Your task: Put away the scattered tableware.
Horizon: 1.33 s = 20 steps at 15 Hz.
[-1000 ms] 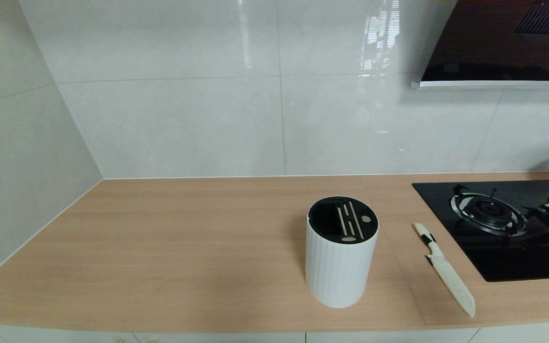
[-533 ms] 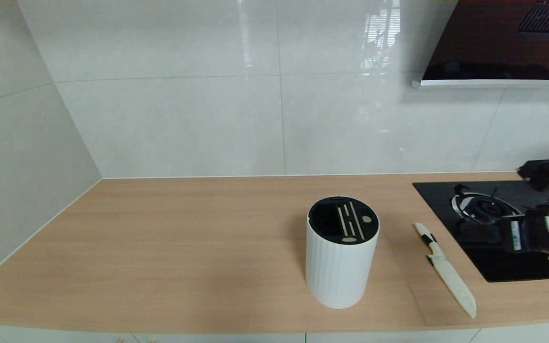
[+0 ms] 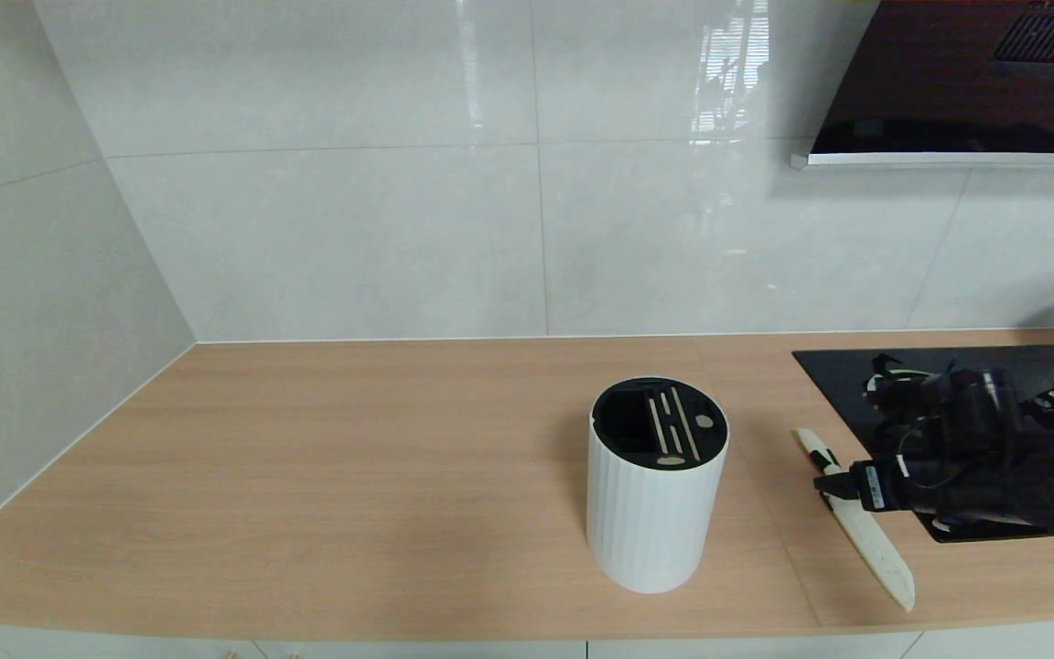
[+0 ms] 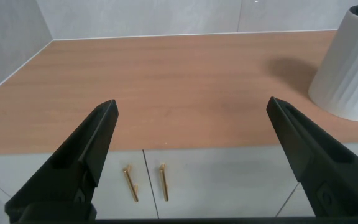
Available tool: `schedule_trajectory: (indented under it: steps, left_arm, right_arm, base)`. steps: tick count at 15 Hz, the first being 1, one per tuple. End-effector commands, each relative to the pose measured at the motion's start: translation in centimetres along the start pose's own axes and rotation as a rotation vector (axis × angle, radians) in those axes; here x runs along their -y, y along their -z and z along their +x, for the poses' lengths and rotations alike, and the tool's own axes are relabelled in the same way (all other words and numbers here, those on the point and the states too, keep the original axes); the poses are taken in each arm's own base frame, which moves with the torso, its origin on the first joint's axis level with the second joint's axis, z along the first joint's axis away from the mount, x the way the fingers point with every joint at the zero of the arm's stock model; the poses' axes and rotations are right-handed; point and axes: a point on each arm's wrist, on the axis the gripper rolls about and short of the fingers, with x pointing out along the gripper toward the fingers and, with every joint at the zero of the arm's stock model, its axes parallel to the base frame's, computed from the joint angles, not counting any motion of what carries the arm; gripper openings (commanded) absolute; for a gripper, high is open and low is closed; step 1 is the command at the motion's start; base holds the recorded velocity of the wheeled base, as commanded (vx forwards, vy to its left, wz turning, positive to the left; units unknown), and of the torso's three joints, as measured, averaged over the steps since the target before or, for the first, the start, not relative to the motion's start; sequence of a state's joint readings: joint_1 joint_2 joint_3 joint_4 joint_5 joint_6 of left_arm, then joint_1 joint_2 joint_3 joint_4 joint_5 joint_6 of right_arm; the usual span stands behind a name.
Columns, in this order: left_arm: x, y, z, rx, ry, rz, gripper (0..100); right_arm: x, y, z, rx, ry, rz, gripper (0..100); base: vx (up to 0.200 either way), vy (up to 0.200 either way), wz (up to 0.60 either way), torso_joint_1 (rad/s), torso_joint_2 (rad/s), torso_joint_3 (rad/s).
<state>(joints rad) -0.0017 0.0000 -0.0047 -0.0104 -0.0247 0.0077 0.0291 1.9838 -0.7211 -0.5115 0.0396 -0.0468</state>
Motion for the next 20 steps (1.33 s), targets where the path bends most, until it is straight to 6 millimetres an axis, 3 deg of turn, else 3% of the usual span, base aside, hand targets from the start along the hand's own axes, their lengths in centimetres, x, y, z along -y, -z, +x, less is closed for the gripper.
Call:
schedule_trajectory:
  steps: [1,3,10,20]
  left_arm:
    - [0.0,0.0,0.0,-0.001,0.000,0.000,100]
    - [0.0,0.0,0.0,-0.001,0.000,0.000,100]
    - [0.0,0.0,0.0,-0.001,0.000,0.000,100]
    - [0.0,0.0,0.0,-0.001,0.000,0.000,100]
  right_arm:
    - [0.1,1.8,3.1,-0.059,-0.002,0.003,100]
    - [0.5,2.6,4.6,-0.048,0.007,0.008,100]
    - [1.5,2.9,6.6,-0.018,0.029,0.024,100]
    - [2.2,3.1,7.9,0.026,0.089,0.029,100]
  base:
    - [0.000,0.000,0.00,0.000,0.00,0.000]
    - [0.000,0.000,0.00,0.000,0.00,0.000]
    - [0.000,0.000,0.00,0.000,0.00,0.000]
    - [0.000,0.000,0.00,0.000,0.00,0.000]
